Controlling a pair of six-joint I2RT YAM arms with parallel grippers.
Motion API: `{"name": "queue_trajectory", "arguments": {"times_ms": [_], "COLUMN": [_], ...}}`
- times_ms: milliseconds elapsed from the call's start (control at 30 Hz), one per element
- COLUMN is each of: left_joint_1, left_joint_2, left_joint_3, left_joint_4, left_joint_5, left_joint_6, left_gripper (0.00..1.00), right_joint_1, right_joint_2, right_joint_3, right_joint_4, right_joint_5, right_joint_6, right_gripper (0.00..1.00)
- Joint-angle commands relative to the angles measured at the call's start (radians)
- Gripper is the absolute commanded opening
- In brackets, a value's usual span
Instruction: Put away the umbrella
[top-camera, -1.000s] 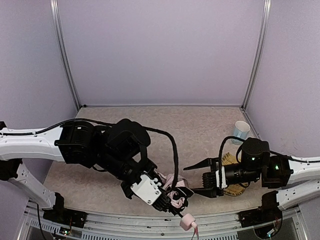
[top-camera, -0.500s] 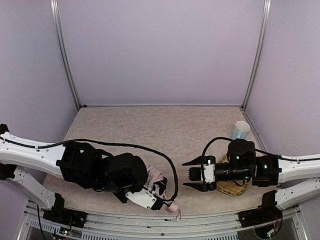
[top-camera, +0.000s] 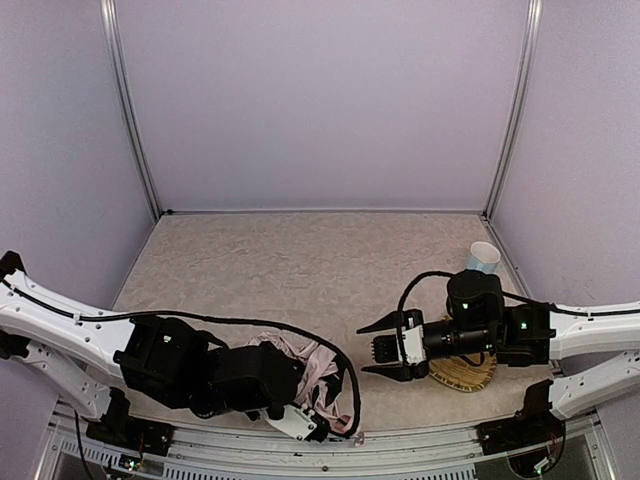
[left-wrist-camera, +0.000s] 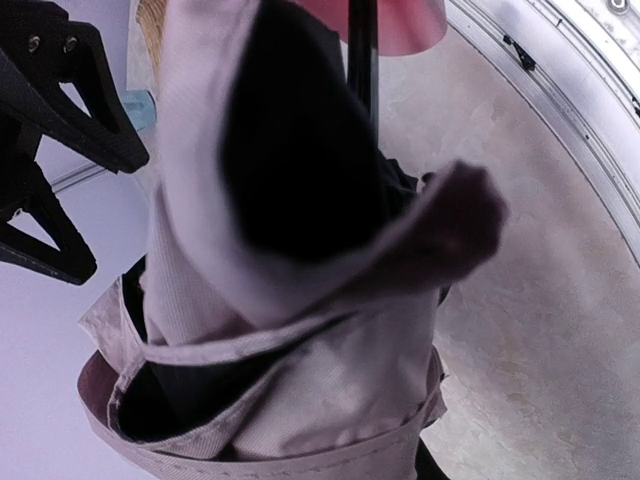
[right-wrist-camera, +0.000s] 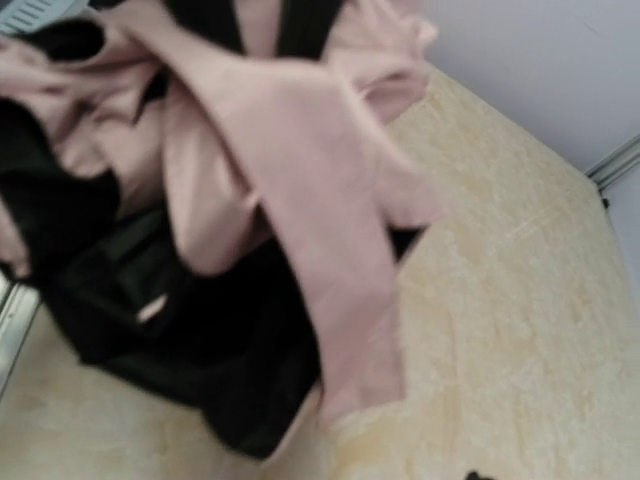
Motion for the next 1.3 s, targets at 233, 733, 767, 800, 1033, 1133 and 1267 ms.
{"name": "queue_trajectory", "arguments": {"times_ms": [233, 733, 767, 800, 1033, 1133, 1267], "left_joint_1": [-0.009, -0.003, -0.004, -0.003, 0.007, 0.007, 0.008], "left_joint_2": [-0.001, -0.021, -0.021, -0.022, -0.023, -0.023, -0.027], "left_joint_3": [0.046, 0.027, 0.027, 0.027, 0.018, 0.017, 0.013], "left_joint_4": [0.116, 0.159, 0.160, 0.160, 0.176, 0.176, 0.171], "left_joint_5": [0.023, 0.041, 0.047, 0.050, 0.067, 0.076, 0.079], "left_joint_6": [0.010, -0.006, -0.006, -0.005, -0.001, -0.002, -0.011], "left_gripper": [0.00, 0.00, 0.00, 0.00, 0.00, 0.00, 0.00], "right_joint_1": [-0.011, -0.010, -0.011, -0.010, -0.010, -0.011, -0.011], "right_joint_2": [0.061, 0.066, 0.070, 0.073, 0.079, 0.092, 0.117], "right_joint_3": [0.037, -0.008, -0.011, -0.013, -0.026, -0.020, -0.016], "right_joint_4": [0.150, 0.195, 0.186, 0.176, 0.238, 0.287, 0.312], "right_joint_5": [-0.110, -0.127, -0.121, -0.114, -0.097, -0.100, -0.131], "right_joint_6": [0.026, 0.061, 0.059, 0.059, 0.087, 0.101, 0.114], "right_gripper": [0.52, 0.39, 0.39, 0.38, 0.26, 0.23, 0.21]}}
